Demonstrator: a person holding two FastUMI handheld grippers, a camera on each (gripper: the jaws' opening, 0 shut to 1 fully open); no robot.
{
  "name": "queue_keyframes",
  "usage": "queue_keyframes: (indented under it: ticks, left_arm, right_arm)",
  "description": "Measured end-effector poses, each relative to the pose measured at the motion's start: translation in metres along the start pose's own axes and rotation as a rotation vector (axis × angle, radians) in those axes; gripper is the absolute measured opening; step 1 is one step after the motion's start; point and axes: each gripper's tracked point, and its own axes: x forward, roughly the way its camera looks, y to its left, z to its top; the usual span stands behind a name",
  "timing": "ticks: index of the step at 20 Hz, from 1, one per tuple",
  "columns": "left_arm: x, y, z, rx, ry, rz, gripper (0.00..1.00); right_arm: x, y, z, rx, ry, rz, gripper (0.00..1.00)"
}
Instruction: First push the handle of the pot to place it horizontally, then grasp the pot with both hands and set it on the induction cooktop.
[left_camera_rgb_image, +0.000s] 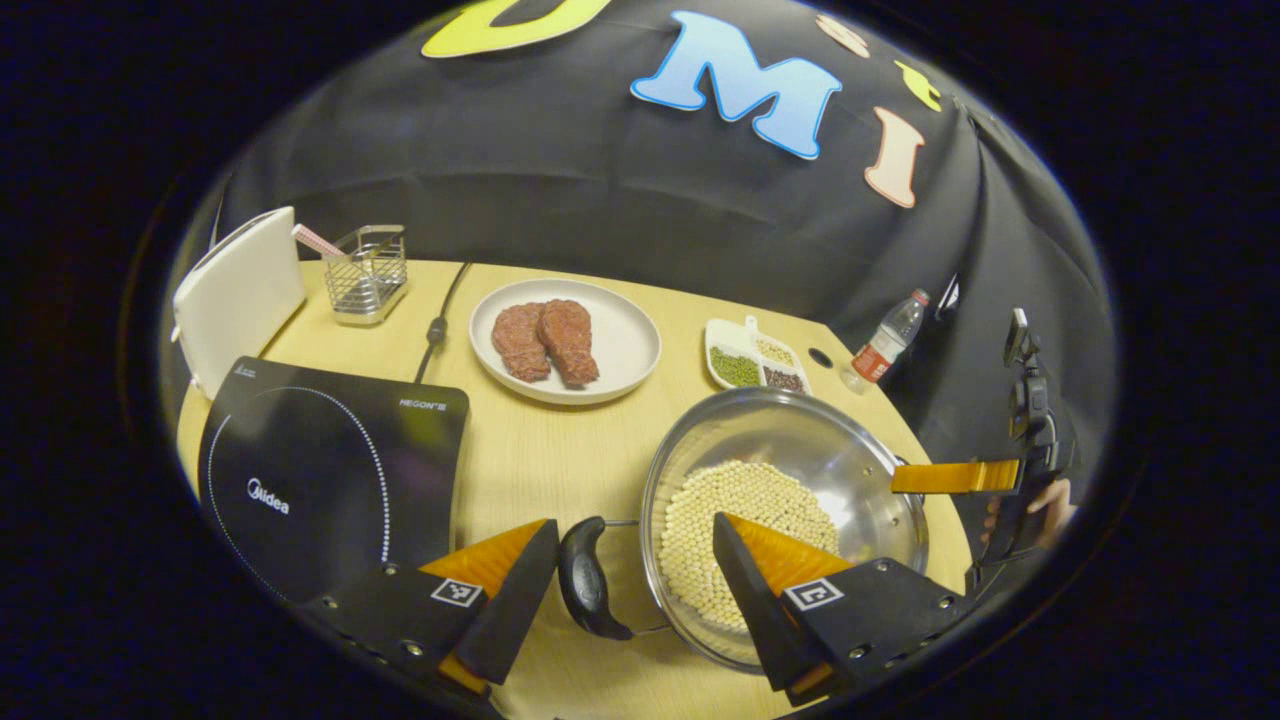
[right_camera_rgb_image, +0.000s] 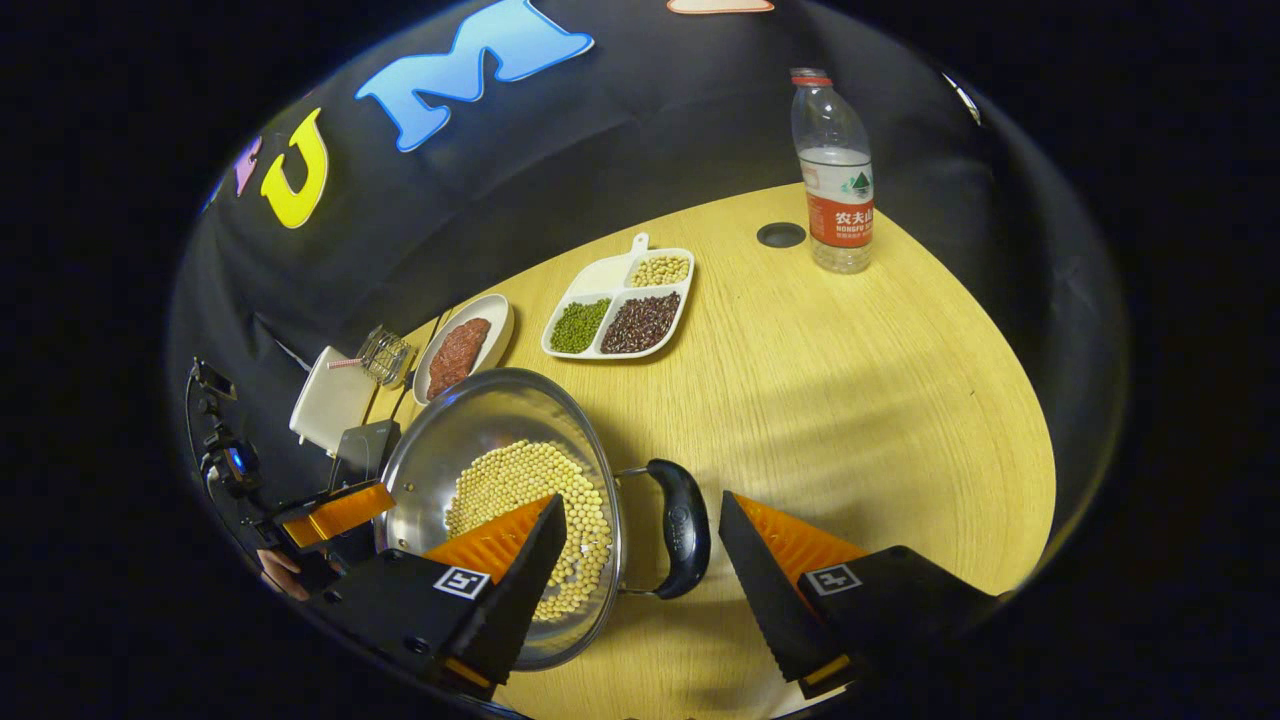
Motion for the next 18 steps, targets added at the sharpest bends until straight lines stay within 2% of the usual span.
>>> queue_keyframes:
  ticks: [4, 7, 8, 9, 10, 11, 12, 13, 14, 16, 17, 18]
  left_arm:
    - [0.018, -0.001, -0.014, -0.037, 0.037, -0.034, 0.91]
    - [0.026, 0.003, -0.021, -0.084, 0.055, -0.043, 0.79]
    - [0.024, 0.002, -0.024, -0.096, 0.063, -0.051, 0.82]
    - [0.026, 0.004, -0.026, -0.104, 0.062, -0.049, 0.78]
    - [0.026, 0.001, -0.027, -0.123, 0.062, -0.066, 0.7]
    - [0.027, 0.003, -0.027, -0.143, 0.052, -0.068, 0.7]
    - [0.03, 0.008, -0.028, -0.166, 0.052, -0.059, 0.66]
    - [0.029, 0.005, -0.031, -0.203, 0.055, -0.074, 0.62]
    - [0.026, 0.003, -0.034, -0.228, 0.068, -0.083, 0.55]
    - [0.026, 0.004, -0.038, -0.235, 0.081, -0.082, 0.55]
    - [0.025, 0.004, -0.037, -0.239, 0.068, -0.082, 0.52]
    - [0.026, 0.003, -0.035, -0.253, 0.058, -0.086, 0.56]
  right_arm:
    - [0.015, 0.001, -0.005, -0.032, -0.01, -0.011, 0.99]
    - [0.021, 0.005, -0.009, -0.051, -0.008, 0.003, 0.96]
    - [0.024, 0.003, -0.009, -0.058, -0.01, -0.011, 0.96]
    - [0.025, -0.001, -0.007, -0.063, -0.012, -0.022, 0.93]
    - [0.027, -0.004, -0.008, -0.063, -0.011, -0.039, 0.85]
    - [0.028, -0.009, -0.006, -0.061, -0.016, -0.051, 0.8]
    - [0.028, -0.011, -0.005, -0.046, -0.02, -0.05, 0.6]
    - [0.029, -0.011, -0.006, -0.03, -0.013, -0.044, 0.58]
    - [0.028, -0.011, -0.005, -0.029, -0.017, -0.043, 0.61]
    - [0.029, -0.011, -0.006, -0.024, -0.012, -0.05, 0.57]
    - [0.029, -0.01, -0.007, -0.016, -0.004, -0.056, 0.55]
    - [0.029, -0.011, -0.007, -0.016, -0.005, -0.059, 0.58]
